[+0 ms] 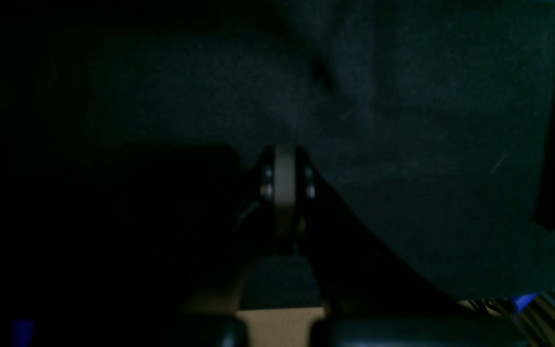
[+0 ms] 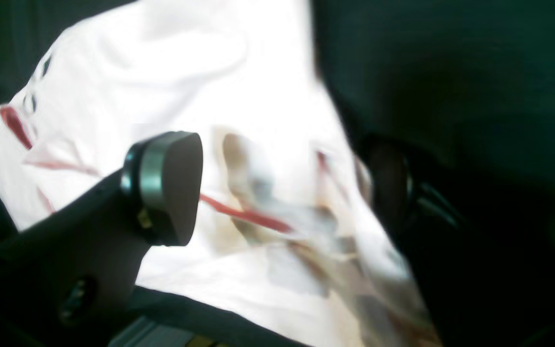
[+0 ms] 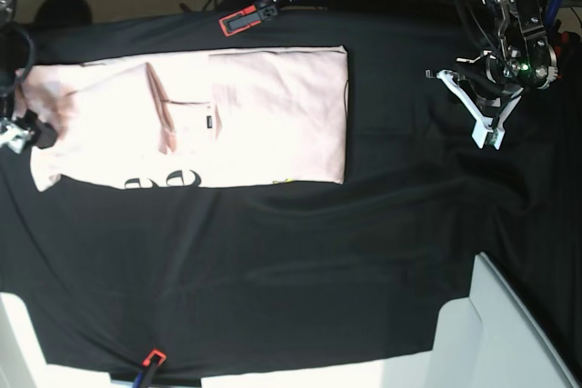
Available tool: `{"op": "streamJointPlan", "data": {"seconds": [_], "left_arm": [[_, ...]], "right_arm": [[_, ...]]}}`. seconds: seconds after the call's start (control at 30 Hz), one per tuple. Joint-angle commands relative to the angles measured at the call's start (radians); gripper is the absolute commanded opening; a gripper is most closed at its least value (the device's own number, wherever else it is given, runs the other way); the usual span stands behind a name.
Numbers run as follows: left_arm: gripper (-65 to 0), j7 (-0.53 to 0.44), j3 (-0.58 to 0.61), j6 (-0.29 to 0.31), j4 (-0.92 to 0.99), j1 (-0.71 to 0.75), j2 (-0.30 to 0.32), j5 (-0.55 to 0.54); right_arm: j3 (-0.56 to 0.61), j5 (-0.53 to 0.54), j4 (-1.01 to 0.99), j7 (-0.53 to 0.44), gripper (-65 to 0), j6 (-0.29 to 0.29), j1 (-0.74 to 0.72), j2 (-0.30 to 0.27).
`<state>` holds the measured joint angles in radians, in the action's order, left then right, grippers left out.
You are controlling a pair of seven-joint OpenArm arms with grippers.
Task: Fold the T-shirt properly
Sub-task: 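Grasp the folded shirt's end with the right gripper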
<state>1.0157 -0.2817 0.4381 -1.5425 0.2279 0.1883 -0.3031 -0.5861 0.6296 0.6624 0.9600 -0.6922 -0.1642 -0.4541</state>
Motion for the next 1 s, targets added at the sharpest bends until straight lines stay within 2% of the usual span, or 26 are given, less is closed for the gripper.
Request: {"op": "streamJointPlan", "data": {"seconds": [0.0, 0.2, 0.27, 0.33, 0.47, 0.57, 0.8, 0.97], "left_arm": [[-65.0, -0.011, -0.004, 0.005, -0.014, -0.003, 0.01, -0.006], [-65.0, -0.011, -0.004, 0.005, -0.014, -0.003, 0.01, -0.003], [-65.0, -0.011, -0.004, 0.005, -0.014, -0.003, 0.01, -0.003], [-65.0, -0.011, -0.004, 0.005, -0.013, -0.003, 0.01, -0.003], [-65.0, -0.011, -0.004, 0.005, -0.013, -0.003, 0.01, -0.001], [-65.0, -0.011, -0.004, 0.005, -0.013, -0.003, 0.007, -0.001], [-65.0, -0.011, -0.004, 0.005, -0.013, -0.003, 0.01, -0.001], [-65.0, -0.011, -0.004, 0.003, -0.013, -0.003, 0.032, -0.001]], "right_arm": [[-0.001, 0.005, 0.01, 0.018, -17.6, -0.006, -0.004, -0.016], [-0.007, 0.006, 0.01, 0.01, -18.0, -0.006, -0.001, 0.004], [-0.007, 0.006, 0.009, 0.012, -22.6, -0.006, -0.001, 0.004], [-0.004, 0.006, 0.009, 0.018, -34.5, -0.006, -0.001, 0.004], [-0.001, 0.002, 0.007, 0.018, -65.0, -0.006, 0.001, 0.004], [0.001, 0.0, 0.007, 0.018, -63.3, -0.006, 0.001, 0.004], [0.002, -0.001, 0.015, 0.012, -64.9, -0.006, 0.018, -0.002], [0.002, -0.001, 0.23, 0.01, -64.9, -0.006, 0.111, 0.018]]}}
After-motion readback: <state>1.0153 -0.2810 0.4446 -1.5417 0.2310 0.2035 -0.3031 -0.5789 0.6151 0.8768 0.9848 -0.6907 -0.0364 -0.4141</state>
